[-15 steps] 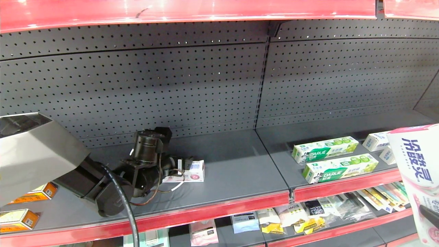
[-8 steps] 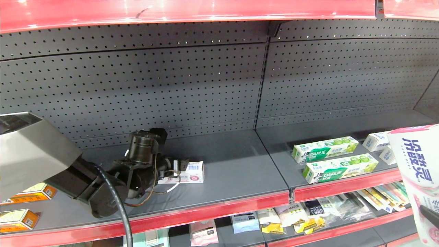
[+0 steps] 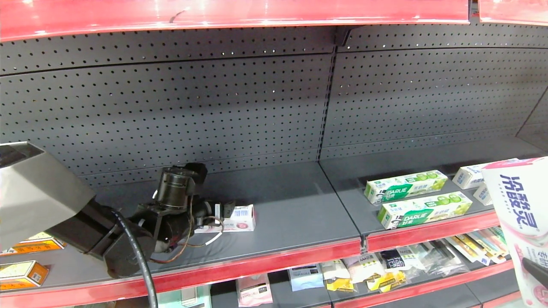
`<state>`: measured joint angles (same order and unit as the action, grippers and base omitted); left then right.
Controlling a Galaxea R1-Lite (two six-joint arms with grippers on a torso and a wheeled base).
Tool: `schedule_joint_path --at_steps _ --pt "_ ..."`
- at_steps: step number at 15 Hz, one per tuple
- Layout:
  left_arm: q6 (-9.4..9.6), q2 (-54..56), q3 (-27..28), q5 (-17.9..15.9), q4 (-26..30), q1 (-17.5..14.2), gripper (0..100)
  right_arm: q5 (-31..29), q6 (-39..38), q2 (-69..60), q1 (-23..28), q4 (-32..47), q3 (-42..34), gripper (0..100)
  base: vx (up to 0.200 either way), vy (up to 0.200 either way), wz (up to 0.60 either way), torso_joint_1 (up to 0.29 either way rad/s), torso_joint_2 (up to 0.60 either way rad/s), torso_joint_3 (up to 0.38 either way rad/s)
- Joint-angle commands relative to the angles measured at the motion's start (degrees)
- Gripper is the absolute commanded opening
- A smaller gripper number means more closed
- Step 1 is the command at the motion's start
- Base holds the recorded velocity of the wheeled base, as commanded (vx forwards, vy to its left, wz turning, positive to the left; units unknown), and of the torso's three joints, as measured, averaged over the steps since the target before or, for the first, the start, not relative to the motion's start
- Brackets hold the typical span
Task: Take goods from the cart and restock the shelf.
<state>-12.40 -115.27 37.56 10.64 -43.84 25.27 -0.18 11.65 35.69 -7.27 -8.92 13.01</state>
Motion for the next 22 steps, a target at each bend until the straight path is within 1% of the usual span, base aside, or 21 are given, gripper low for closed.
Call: schedule_joint_path --at_steps 1,6,7,9,15,17,22 --pt "0.01 0.9 -1.5 -0.2 0.2 0.0 100 0.0 0.0 0.1 0.0 0.0 0.0 0 0.0 0.0 0.0 0.0 0.0 0.0" --pt "0.01 1.8 -2.1 -0.4 0.3 0.0 100 0.0 0.0 0.1 0.0 0.0 0.1 0 0.0 0.0 0.0 0.0 0.0 0.0" --pt "0.01 2.3 -2.2 -0.4 1.0 0.0 100 0.0 0.0 0.1 0.0 0.0 0.0 0 0.0 0.0 0.0 0.0 0.0 0.0" --pt "0.01 4.5 -2.5 -0.9 4.4 0.0 100 0.1 0.0 0.2 0.0 0.0 0.0 0 0.0 0.0 0.0 0.0 0.0 0.0" --pt "-0.17 6.1 -5.7 -1.2 4.4 0.3 100 0.7 0.0 0.1 0.0 0.0 0.0 0 0.0 0.0 0.0 0.0 0.0 0.0" --pt "-0.96 6.8 -6.4 -1.2 4.5 0.4 100 0.8 0.0 0.1 0.0 0.0 -0.1 0 0.0 0.0 0.0 0.0 0.0 0.0" --pt "-1.4 7.9 -8.6 -1.2 4.4 0.4 100 0.9 0.0 0.1 0.0 0.0 -0.9 0 0.0 0.0 0.0 0.0 0.0 0.0"
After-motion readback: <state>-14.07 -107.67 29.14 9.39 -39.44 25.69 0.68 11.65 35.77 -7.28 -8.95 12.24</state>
